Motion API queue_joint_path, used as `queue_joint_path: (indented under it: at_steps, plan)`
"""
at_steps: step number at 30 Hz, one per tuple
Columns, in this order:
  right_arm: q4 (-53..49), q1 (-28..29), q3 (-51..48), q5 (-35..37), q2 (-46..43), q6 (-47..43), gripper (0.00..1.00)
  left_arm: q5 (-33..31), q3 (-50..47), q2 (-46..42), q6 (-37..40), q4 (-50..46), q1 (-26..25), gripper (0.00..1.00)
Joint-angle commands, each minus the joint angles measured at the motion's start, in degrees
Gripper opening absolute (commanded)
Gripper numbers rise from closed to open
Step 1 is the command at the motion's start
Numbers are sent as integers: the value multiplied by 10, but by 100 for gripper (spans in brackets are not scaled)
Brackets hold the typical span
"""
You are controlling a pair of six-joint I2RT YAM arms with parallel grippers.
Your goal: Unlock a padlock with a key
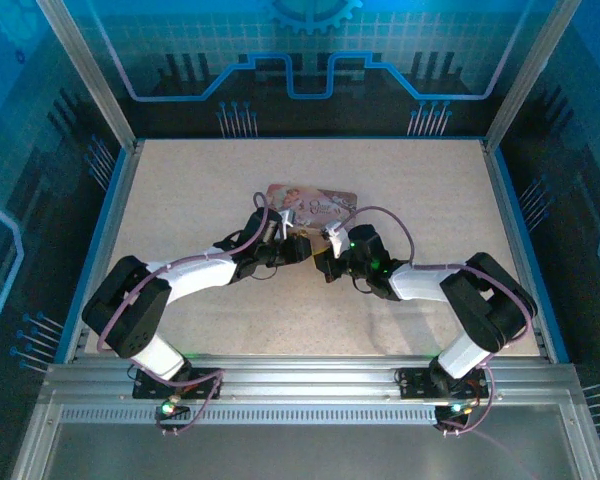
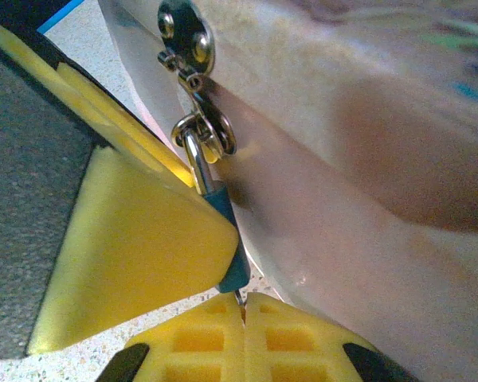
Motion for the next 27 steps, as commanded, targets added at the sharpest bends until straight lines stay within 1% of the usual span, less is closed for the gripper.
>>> queue_joint_path:
  at_steps: [1, 8, 15, 18, 23, 25, 27]
  plan:
    - [34, -5, 0, 8, 7, 9, 0, 46, 14, 14, -21, 42, -9, 24]
    - [3, -8, -21, 10, 10, 16, 0, 53, 18, 57, -33, 72, -9, 26]
    - [-2, -12, -27, 3, 33, 16, 0, 55, 12, 74, -41, 93, -10, 39]
    - [-8, -15, -24, -5, 37, 17, 0, 43, -6, 55, -39, 93, -10, 45]
    - [-37, -16, -9, -28, 46, 16, 0, 23, -31, 6, -29, 65, -7, 56]
    - [-66, -16, 4, -36, 48, 19, 0, 13, -47, -18, -38, 59, -5, 60]
    - [-91, -16, 16, -44, 45, 27, 0, 2, -66, -37, -59, 61, -1, 61]
